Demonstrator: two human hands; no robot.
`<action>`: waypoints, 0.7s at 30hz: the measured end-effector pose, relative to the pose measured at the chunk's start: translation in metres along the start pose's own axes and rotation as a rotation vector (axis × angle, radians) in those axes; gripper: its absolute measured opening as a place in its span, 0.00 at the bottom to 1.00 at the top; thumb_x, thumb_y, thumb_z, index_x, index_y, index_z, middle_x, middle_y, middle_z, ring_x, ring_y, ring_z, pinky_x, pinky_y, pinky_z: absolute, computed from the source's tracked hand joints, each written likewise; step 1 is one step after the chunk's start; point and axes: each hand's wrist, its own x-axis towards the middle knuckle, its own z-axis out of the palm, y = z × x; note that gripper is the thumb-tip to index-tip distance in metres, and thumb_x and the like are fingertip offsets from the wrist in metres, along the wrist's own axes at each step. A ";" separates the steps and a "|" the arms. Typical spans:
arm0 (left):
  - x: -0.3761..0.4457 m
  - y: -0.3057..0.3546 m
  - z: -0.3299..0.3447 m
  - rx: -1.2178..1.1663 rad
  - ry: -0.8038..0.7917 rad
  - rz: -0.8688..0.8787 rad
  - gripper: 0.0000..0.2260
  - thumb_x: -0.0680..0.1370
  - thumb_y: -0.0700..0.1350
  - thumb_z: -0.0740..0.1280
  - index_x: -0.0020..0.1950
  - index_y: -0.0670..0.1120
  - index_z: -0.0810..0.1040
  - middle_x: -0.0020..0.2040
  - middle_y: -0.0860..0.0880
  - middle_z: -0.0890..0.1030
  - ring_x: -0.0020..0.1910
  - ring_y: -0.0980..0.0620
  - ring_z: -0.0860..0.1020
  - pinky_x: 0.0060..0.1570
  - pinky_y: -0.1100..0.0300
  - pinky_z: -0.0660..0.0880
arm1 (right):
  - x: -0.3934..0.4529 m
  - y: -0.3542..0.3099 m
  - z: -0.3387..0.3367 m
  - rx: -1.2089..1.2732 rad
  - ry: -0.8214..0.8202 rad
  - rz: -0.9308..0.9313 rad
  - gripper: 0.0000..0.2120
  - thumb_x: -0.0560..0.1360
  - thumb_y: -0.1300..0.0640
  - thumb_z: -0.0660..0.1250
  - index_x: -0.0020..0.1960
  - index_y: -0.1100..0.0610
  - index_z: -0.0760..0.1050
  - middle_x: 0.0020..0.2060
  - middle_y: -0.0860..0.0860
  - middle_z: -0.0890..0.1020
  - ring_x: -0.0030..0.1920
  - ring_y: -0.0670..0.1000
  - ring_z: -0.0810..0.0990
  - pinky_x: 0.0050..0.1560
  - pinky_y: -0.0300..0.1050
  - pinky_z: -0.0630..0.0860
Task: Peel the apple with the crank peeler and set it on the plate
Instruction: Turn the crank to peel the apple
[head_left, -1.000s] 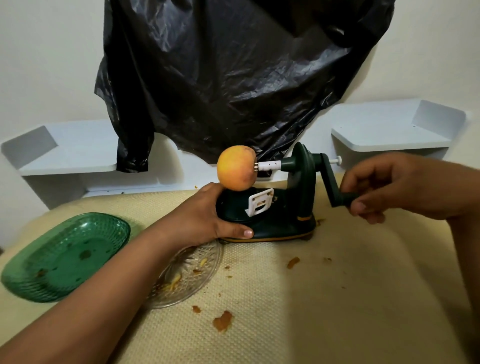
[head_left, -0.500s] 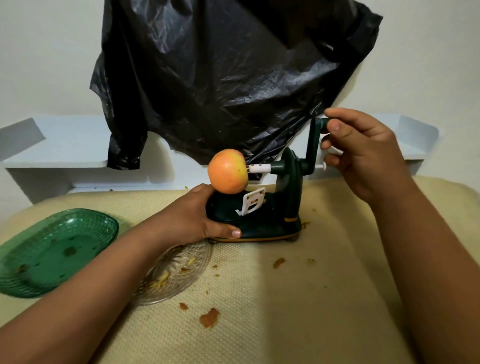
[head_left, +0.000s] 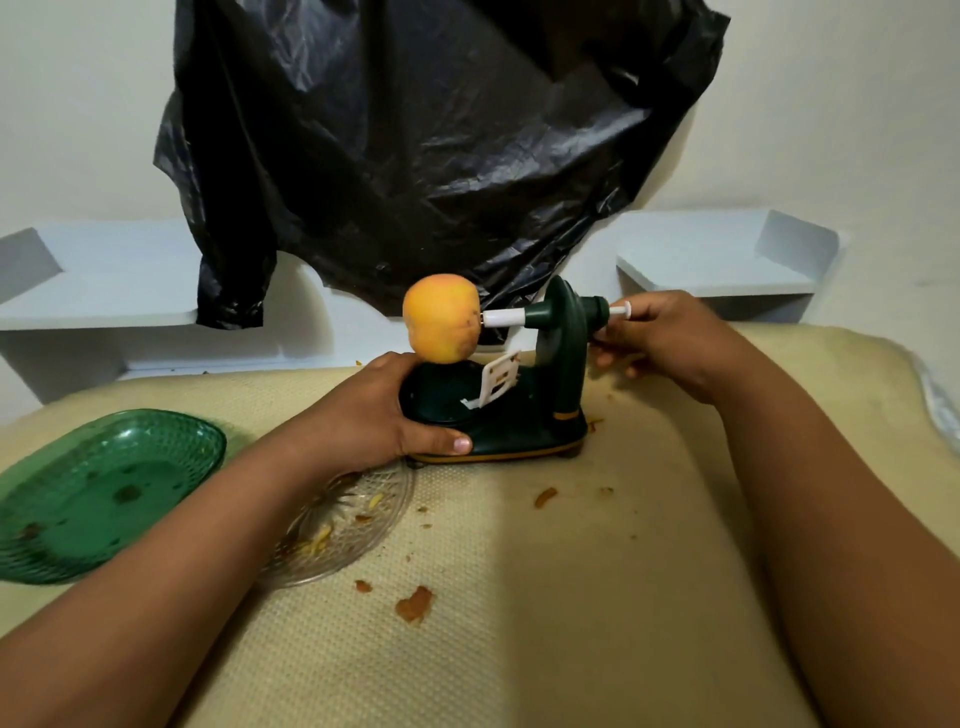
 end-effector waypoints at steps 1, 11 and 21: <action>0.001 0.000 0.000 0.002 0.003 0.001 0.42 0.60 0.65 0.79 0.71 0.60 0.68 0.63 0.58 0.71 0.59 0.59 0.73 0.51 0.69 0.68 | -0.001 0.000 -0.003 -0.006 -0.039 0.015 0.09 0.78 0.58 0.69 0.42 0.50 0.85 0.39 0.55 0.87 0.39 0.52 0.86 0.31 0.39 0.77; 0.005 -0.001 0.001 -0.002 0.017 0.008 0.41 0.63 0.60 0.82 0.73 0.56 0.70 0.65 0.56 0.72 0.60 0.57 0.74 0.50 0.71 0.68 | -0.016 0.005 -0.025 0.215 -0.465 0.139 0.07 0.65 0.62 0.75 0.44 0.57 0.85 0.36 0.59 0.84 0.33 0.52 0.83 0.30 0.39 0.78; 0.000 -0.001 -0.001 0.013 -0.028 0.027 0.42 0.66 0.59 0.81 0.76 0.56 0.66 0.70 0.53 0.72 0.68 0.54 0.72 0.69 0.55 0.72 | -0.032 -0.023 -0.027 0.458 -0.498 -0.190 0.17 0.58 0.47 0.83 0.39 0.56 0.84 0.27 0.53 0.80 0.24 0.47 0.76 0.25 0.35 0.73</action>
